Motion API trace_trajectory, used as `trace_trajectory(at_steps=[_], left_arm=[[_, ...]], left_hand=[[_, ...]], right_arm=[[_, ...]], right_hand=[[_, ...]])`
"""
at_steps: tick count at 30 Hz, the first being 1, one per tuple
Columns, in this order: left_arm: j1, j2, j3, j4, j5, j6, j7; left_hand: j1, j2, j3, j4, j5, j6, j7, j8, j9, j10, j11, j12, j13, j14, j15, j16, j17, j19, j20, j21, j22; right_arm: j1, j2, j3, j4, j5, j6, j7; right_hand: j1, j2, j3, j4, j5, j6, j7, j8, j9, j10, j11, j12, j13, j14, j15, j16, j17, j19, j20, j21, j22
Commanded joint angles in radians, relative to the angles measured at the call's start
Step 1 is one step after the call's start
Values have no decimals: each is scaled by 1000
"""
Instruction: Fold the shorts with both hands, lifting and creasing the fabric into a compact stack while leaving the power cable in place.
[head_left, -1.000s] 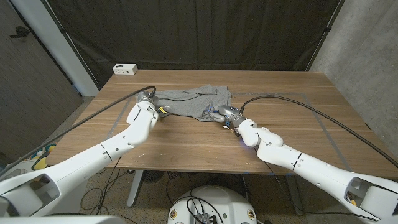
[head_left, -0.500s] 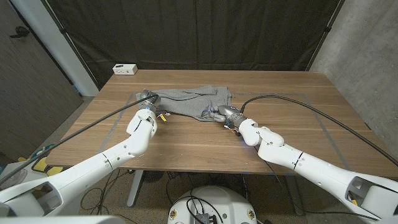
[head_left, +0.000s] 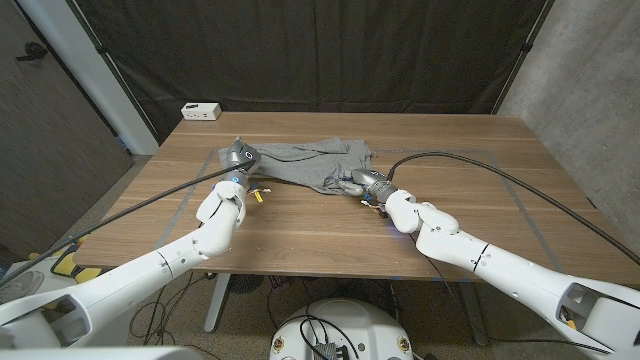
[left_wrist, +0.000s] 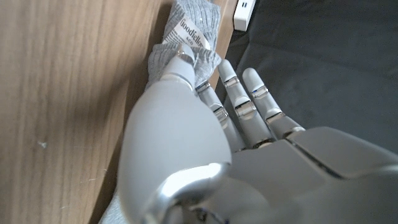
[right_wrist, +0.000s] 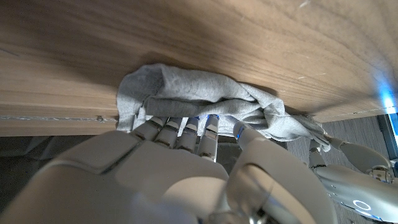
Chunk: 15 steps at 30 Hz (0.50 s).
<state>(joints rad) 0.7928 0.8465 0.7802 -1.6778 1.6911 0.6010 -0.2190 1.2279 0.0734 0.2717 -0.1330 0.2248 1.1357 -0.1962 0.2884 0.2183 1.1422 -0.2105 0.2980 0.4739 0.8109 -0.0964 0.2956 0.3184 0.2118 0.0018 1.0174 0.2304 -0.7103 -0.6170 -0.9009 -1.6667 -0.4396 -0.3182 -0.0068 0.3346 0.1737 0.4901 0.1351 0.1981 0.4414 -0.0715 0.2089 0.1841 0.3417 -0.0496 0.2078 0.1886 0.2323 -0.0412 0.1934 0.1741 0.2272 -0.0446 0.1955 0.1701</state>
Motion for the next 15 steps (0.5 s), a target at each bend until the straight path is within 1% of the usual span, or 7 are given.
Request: trace_trajectory(at_steps=[1, 7, 9, 10, 11, 12, 15], left_arm=[[3, 131, -9, -35, 15, -118, 155], [13, 181, -30, -65, 32, -157, 170], [14, 204, -37, -78, 36, -179, 192], [11, 229, -41, -93, 45, -204, 204], [13, 229, -44, -94, 46, -208, 205], [8, 252, -48, -110, 64, -230, 202], [5, 285, -64, -133, 83, -270, 204]], left_hand=[[-7, 17, -4, 12, 39, -9, -3, 22, 24, -15, 0, -3, 30, -11, -144, -16, 3, -8, -7, 10, -1], [-4, 8, -18, 17, 72, -14, -4, 46, 44, -16, 0, -2, 47, -21, -143, -33, 5, -11, -19, 14, -7], [-3, 10, -21, 19, 83, -17, -4, 53, 50, -18, 0, -4, 52, -22, -144, -37, 7, -11, -21, 16, -9], [-2, 10, -21, 20, 85, -17, -5, 54, 51, -18, 0, -4, 53, -22, -144, -37, 7, -10, -23, 16, -9], [-2, 10, -22, 20, 87, -18, -5, 56, 52, -19, 0, -4, 54, -22, -144, -38, 7, -9, -25, 17, -10], [-1, 10, -23, 20, 89, -18, -5, 57, 53, -19, 0, -5, 55, -23, -144, -39, 8, -7, -26, 18, -10], [3, 10, -24, 19, 94, -16, -5, 63, 56, -23, -1, -7, 57, -23, -144, -40, 9, -6, -28, 20, -11]], right_arm=[[-10, -2, 5, 5, 12, 12, -5], [-4, -2, 0, 10, 13, 19, 5], [-2, 2, -2, 14, 11, 18, 6], [2, 4, -5, 20, 13, 22, 13], [2, 4, -5, 20, 13, 23, 14], [5, 4, -7, 22, 16, 29, 20], [3, 5, -5, 25, 26, 35, 25]], right_hand=[[-7, 2, 11, 0, -2, 13, 0, 3, 1, 15, -1, 2, 2, 11, -87, 3, 5, 29, 18, 5, 2], [-8, 1, 12, 1, -2, 14, 2, 1, 1, 18, 0, 2, 3, 11, -87, 2, 6, 28, 17, 4, 2], [-8, 1, 12, 1, -2, 15, 2, 1, 1, 18, 0, 2, 3, 12, -86, 2, 6, 29, 17, 4, 2], [-9, 2, 13, 1, -3, 16, 2, 1, 1, 19, 0, 2, 3, 12, -86, 2, 6, 29, 18, 4, 2], [-8, 2, 13, 0, -3, 17, 2, 1, 1, 19, 0, 2, 3, 12, -86, 2, 6, 28, 18, 4, 2], [-8, 2, 13, 0, -3, 18, 3, 1, 1, 21, 1, 2, 3, 12, -86, 2, 6, 28, 17, 4, 2], [-8, 3, 14, -1, -3, 20, 3, 1, 2, 22, -1, 2, 3, 13, -87, 3, 6, 29, 18, 4, 2]])
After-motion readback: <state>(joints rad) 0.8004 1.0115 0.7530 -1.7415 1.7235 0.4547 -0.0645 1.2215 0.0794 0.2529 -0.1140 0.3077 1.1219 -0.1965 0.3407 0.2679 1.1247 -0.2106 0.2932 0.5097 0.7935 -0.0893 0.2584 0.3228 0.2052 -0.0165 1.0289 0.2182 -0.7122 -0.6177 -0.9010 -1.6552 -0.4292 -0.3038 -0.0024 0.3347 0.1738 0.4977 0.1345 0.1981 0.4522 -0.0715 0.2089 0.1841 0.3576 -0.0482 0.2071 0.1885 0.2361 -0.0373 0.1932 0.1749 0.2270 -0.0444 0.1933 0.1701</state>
